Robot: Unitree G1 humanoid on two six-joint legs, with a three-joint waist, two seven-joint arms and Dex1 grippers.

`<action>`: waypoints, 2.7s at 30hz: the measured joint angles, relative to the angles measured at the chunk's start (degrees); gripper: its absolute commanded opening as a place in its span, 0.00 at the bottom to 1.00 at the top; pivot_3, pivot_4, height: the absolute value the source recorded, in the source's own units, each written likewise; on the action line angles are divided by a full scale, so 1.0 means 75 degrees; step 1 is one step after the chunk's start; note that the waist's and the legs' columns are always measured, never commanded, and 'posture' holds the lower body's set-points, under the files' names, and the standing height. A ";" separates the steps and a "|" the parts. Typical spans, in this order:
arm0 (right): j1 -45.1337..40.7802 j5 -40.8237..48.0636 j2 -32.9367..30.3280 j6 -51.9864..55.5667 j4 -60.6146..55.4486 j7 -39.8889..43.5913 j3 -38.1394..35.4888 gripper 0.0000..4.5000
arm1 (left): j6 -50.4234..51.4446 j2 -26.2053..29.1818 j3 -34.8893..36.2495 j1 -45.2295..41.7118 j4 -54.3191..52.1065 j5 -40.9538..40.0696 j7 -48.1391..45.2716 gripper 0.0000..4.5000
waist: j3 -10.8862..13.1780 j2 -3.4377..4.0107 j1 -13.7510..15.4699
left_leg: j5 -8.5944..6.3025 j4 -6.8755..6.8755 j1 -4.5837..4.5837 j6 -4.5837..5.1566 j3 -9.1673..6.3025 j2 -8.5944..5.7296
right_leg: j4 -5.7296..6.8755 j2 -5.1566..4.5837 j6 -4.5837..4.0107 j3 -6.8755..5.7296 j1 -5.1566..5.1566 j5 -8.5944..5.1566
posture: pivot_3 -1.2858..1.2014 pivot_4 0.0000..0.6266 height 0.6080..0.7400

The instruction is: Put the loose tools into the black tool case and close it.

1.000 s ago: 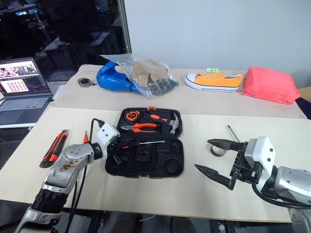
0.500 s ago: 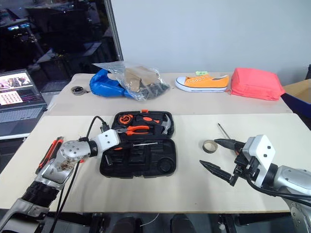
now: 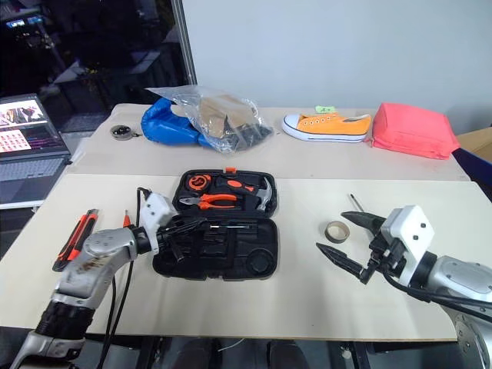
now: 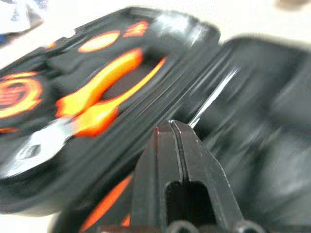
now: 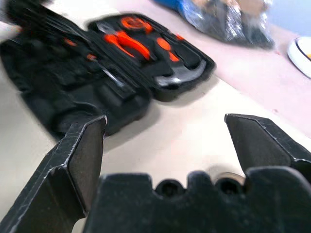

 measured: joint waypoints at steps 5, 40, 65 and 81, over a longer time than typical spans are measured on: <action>-0.0838 -0.0227 -0.0542 0.1445 0.0637 -0.0729 0.0280 1.00 | 0.1797 0.0842 0.0483 -0.0443 -0.1513 -0.2067 -0.0452 0.48 | 0.0008 -0.0006 0.0039 | -0.0037 -0.0005 -0.0009 0.0016 -0.0004 -0.0049 | -0.0010 -0.0023 0.0004 -0.0001 0.0001 -0.0026 | 0.52 0.24 1.00; -0.4064 -0.1395 -0.1563 0.3334 0.3207 0.0011 0.2590 0.14 | 0.2233 0.0180 0.0563 -0.0926 -0.2313 -0.3174 0.0450 0.95 | 0.0057 0.0044 -0.0123 | -0.0041 0.0001 -0.0006 0.0024 -0.0013 -0.0050 | -0.0008 -0.0002 0.0025 0.0024 0.0004 -0.0037 | 0.52 0.24 1.00; -0.8236 -0.3539 0.1427 0.2248 0.3129 0.2327 0.8226 0.14 | 0.0586 0.1515 0.5201 0.4722 -0.3075 -0.3116 -0.1797 0.95 | 0.0089 -0.0002 -0.0011 | -0.0045 -0.0019 -0.0021 0.0015 0.0026 0.0046 | 0.0019 0.0004 -0.0129 -0.0023 -0.0083 -0.0005 | 0.52 0.24 1.00; -0.8242 -0.3876 0.2240 0.3001 0.2969 0.2307 0.8337 0.14 | 0.0192 0.1524 0.4669 0.4617 -0.2861 -0.2851 -0.1795 0.95 | 0.0074 -0.0023 -0.0119 | -0.0045 -0.0018 -0.0006 0.0014 0.0043 0.0068 | 0.0040 0.0047 -0.0160 -0.0021 -0.0087 -0.0002 | 0.52 0.24 1.00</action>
